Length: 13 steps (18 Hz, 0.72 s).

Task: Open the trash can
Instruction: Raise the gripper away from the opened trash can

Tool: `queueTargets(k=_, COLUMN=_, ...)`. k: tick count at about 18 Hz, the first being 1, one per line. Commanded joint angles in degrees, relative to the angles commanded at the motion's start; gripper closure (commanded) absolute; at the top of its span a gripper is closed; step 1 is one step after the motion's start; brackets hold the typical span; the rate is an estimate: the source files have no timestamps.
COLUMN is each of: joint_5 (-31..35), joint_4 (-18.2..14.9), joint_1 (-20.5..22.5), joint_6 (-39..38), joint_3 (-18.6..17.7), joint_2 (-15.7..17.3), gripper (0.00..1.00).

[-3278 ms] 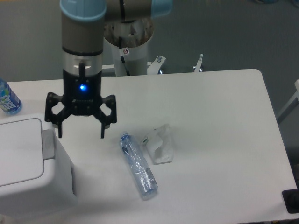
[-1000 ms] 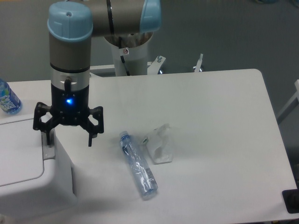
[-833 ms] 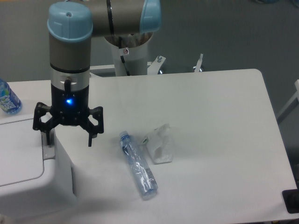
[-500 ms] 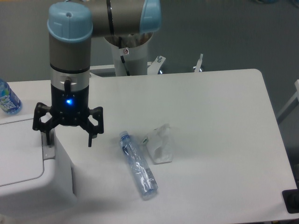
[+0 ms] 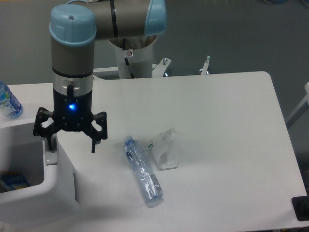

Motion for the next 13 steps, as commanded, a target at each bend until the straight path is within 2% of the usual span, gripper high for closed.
queueTargets(k=4, joint_5=0.00, joint_4=0.00, joint_1=0.09, joint_6=0.00, joint_3=0.87, joint_2=0.52, gripper=0.00)
queueTargets(k=6, joint_5=0.09, joint_4=0.00, joint_1=0.44, joint_6=0.79, joint_3=3.06, joint_2=0.70, gripper=0.00)
queueTargets(k=8, joint_5=2.18, joint_4=-0.26, joint_1=2.53, joint_6=2.45, joint_3=5.18, joint_2=0.88, gripper=0.00)
queueTargets(k=11, joint_5=14.28, joint_4=-1.14, joint_1=3.69, joint_6=8.06, joint_3=6.50, joint_2=1.05, gripper=0.00)
queueTargets(k=13, joint_5=23.25, joint_4=-1.84, joint_1=3.87, joint_6=12.72, joint_3=5.98, joint_2=1.05, gripper=0.00)
